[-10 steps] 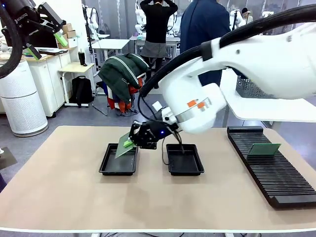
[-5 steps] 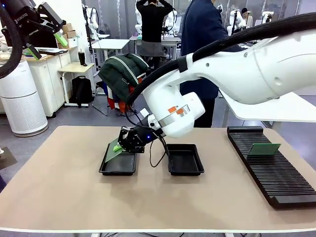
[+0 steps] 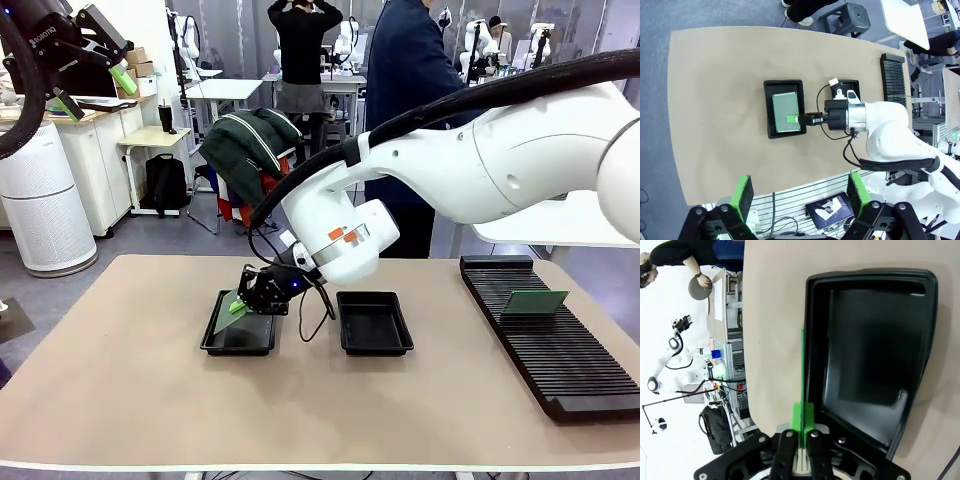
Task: Inspect and transfer BCBs to ESD trays.
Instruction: Pick up the Blank PCB from the PCB Rack and place it in the left ESD tray.
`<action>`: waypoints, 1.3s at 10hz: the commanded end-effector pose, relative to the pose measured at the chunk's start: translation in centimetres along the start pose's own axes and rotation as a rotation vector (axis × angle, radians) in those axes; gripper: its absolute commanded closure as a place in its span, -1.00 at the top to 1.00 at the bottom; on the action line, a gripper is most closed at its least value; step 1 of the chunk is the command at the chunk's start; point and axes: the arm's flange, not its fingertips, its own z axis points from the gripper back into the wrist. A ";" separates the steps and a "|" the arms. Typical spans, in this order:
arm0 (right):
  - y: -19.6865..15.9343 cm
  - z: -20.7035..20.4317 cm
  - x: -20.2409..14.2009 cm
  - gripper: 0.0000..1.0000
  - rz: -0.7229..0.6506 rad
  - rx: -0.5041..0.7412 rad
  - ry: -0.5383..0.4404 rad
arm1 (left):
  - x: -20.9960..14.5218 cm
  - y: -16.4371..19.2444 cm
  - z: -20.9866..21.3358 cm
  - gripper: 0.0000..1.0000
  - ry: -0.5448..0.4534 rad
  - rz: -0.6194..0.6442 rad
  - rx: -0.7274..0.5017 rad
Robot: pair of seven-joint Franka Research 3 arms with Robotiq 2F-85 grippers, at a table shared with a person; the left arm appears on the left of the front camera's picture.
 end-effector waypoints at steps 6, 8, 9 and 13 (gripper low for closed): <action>-1.1 -1.9 0.9 -0.96 -0.028 -0.039 -0.056 | -0.2 0.2 -0.1 1.00 -0.005 0.003 -0.001; -1.2 -2.5 0.9 -0.96 -0.029 -0.052 -0.048 | -0.2 0.2 -0.1 1.00 -0.005 0.003 -0.001; -1.3 -2.6 1.0 -0.96 -0.039 -0.065 -0.053 | -0.2 0.2 -0.1 1.00 -0.005 0.003 -0.001; -2.0 -2.3 0.7 -0.96 -0.042 -0.046 -0.031 | -0.2 0.2 -0.1 1.00 -0.005 0.003 -0.001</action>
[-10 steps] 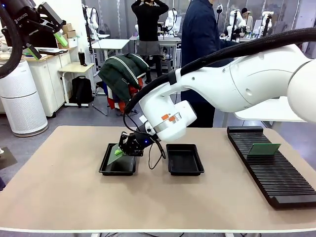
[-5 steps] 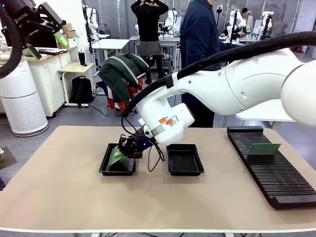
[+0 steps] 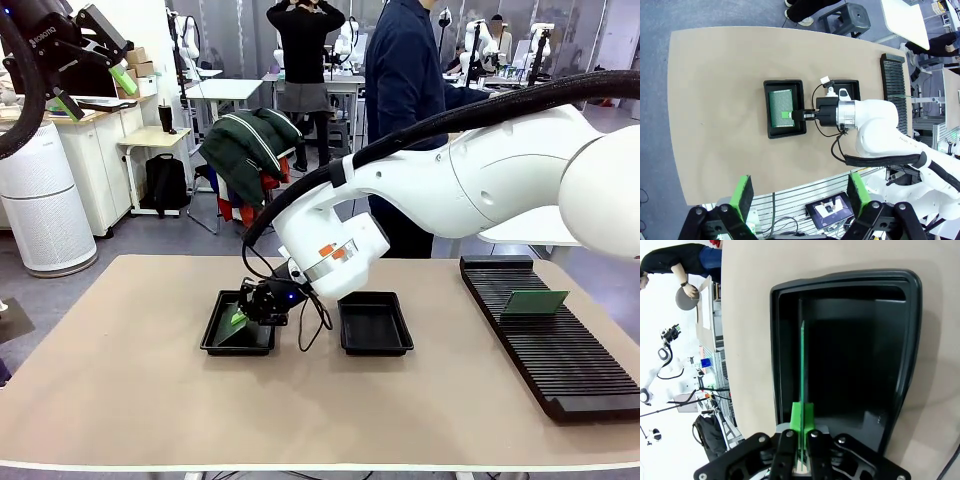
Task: Inspect and transfer BCBs to ESD trays.
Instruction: Pick up the Blank PCB from the PCB Rack and place it in the left ESD tray.
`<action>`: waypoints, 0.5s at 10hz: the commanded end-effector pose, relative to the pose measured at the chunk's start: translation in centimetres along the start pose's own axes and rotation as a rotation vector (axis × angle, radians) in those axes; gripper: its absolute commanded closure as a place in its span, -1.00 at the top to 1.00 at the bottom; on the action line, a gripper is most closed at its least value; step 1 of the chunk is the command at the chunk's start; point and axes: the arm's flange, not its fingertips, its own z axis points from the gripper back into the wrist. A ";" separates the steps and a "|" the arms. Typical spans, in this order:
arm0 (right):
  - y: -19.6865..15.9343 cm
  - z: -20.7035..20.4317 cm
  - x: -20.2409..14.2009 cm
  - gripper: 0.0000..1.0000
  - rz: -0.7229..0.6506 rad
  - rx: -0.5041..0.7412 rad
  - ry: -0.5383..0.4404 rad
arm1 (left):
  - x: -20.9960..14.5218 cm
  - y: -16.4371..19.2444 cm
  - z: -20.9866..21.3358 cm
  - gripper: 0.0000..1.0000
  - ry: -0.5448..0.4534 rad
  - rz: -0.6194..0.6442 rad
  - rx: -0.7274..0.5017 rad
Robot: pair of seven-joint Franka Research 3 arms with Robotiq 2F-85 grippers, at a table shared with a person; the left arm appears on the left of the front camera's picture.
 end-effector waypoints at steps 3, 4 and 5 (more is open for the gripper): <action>0.0 0.2 0.0 -0.96 -0.015 0.003 -0.012 | -0.2 0.2 -0.1 1.00 -0.005 0.003 -0.001; 0.0 0.2 0.0 -0.96 -0.015 0.003 -0.012 | -0.2 0.2 -0.1 1.00 -0.005 0.003 -0.001; -0.1 0.1 0.1 -0.96 -0.002 0.000 -0.002 | -0.2 0.2 -0.1 1.00 -0.005 0.003 -0.001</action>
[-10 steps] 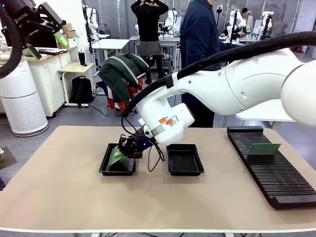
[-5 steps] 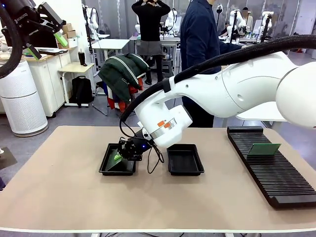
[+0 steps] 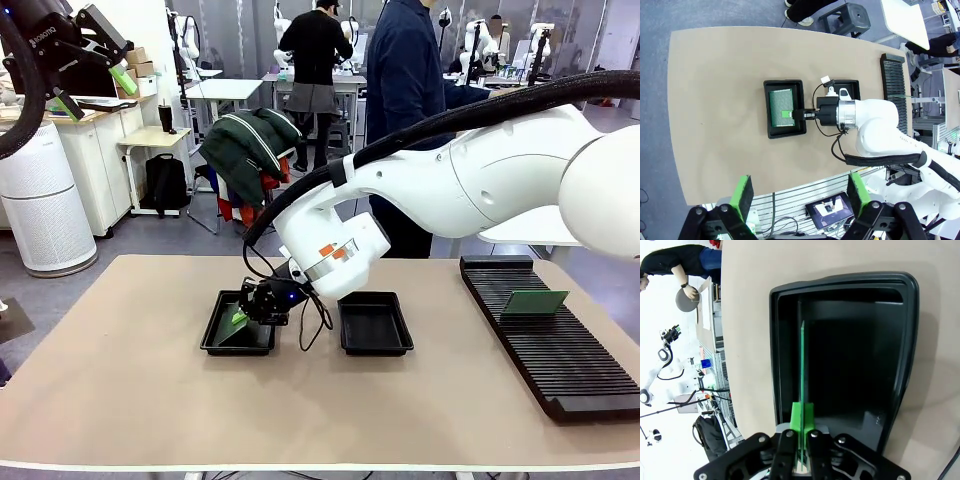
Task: Inspect and transfer BCBs to ESD trays.
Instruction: Pick up the Blank PCB from the PCB Rack and place it in the left ESD tray.
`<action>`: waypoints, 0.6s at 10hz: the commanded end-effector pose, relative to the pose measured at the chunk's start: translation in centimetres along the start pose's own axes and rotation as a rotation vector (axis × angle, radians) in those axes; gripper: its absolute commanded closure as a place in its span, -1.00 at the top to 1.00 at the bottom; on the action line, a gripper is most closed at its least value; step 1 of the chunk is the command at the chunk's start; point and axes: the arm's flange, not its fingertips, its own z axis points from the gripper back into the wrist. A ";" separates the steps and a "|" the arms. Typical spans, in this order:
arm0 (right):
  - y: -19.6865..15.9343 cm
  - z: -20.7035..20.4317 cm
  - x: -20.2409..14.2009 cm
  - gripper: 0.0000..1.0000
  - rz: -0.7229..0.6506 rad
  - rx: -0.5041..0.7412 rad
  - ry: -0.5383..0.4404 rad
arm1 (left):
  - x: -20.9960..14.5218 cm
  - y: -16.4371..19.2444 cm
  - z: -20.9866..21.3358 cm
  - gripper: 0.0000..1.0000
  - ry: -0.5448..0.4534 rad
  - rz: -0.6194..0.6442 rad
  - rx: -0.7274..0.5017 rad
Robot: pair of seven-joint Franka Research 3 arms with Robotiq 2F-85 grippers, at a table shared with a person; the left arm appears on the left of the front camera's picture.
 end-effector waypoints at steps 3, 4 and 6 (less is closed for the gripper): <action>0.1 -0.1 -0.3 -0.81 0.001 -0.045 0.001 | -0.2 0.2 -0.1 1.00 -0.005 0.003 -0.001; 0.2 -0.2 -0.5 -0.70 0.009 -0.053 0.004 | -0.2 0.2 -0.1 1.00 -0.005 0.003 -0.001; 0.6 -0.2 -0.6 -0.56 0.022 -0.076 0.001 | -0.2 0.2 -0.1 1.00 -0.005 0.003 -0.001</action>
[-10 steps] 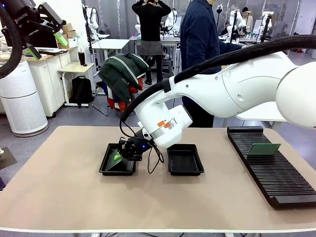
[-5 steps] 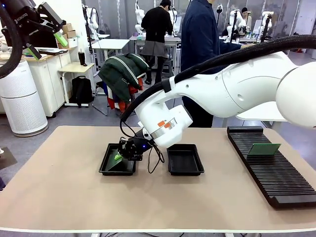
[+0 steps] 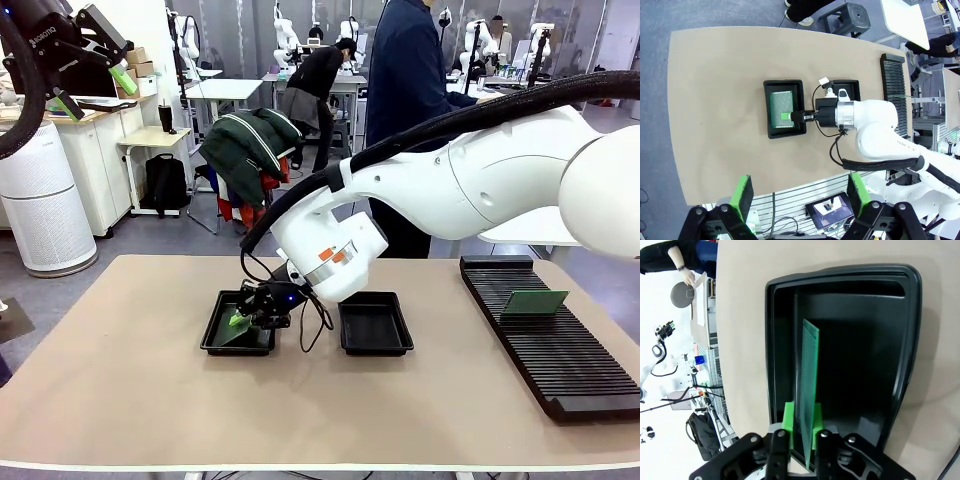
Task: Inspect and transfer BCBs to ESD trays.
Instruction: Pick up the Blank PCB from the PCB Rack and place it in the left ESD tray.
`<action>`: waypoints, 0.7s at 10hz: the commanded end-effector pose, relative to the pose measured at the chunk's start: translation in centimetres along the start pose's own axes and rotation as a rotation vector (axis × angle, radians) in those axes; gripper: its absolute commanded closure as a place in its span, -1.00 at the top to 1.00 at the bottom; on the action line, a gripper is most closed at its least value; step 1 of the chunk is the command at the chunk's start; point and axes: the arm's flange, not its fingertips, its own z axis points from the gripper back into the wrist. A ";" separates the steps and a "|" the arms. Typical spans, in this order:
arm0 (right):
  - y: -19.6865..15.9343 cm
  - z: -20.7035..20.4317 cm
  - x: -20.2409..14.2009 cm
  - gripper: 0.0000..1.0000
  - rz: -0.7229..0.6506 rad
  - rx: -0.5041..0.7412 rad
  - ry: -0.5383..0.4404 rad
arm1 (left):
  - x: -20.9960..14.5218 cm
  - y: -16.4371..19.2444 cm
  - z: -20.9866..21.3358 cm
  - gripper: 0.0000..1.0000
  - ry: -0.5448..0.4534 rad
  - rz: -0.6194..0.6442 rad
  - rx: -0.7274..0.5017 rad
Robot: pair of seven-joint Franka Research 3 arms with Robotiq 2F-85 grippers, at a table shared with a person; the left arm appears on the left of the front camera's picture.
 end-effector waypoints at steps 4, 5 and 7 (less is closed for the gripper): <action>3.2 1.1 -0.2 -0.28 0.038 -0.150 -0.020 | -0.2 0.2 -0.1 1.00 -0.005 0.003 -0.001; 3.8 1.3 -0.1 -0.24 0.055 -0.191 -0.021 | -0.2 0.2 -0.1 1.00 -0.005 0.003 -0.001; 5.5 1.6 -0.1 -0.09 0.078 -0.298 -0.030 | -0.2 0.2 -0.1 1.00 -0.005 0.003 -0.001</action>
